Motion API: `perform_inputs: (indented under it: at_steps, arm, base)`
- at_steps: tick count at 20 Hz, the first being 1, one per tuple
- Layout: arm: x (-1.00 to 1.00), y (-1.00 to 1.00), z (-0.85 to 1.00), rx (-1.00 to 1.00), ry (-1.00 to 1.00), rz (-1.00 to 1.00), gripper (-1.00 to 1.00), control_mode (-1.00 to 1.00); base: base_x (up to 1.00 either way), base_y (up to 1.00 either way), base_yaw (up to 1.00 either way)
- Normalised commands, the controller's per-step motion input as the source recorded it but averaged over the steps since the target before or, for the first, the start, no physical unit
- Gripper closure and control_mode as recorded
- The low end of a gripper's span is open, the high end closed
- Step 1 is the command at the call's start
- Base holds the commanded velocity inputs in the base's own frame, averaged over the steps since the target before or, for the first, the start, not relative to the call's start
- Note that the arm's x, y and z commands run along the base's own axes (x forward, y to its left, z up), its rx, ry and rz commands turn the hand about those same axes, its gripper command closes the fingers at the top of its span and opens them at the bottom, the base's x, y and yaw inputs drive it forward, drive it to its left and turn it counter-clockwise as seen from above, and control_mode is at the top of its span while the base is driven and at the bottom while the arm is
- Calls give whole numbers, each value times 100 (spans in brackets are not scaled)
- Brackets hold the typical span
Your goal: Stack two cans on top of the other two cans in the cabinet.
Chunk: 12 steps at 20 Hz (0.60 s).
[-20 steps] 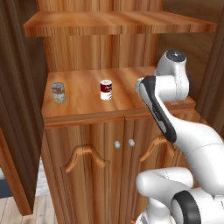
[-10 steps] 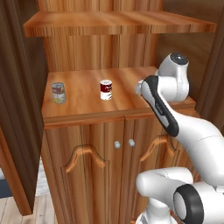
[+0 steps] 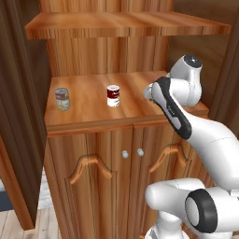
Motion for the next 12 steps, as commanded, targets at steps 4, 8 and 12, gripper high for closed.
perform_inputs:
  at_steps: [4,8,12]
  arm:
    - [-5,0,-12,4,-1,5,-100,-100]
    - [-8,10,-20,1,-10,2,100,-100]
    - [-6,15,-18,0,-19,1,100,-100]
  base:
    - [0,0,0]
    - [0,0,0]
    - [0,0,0]
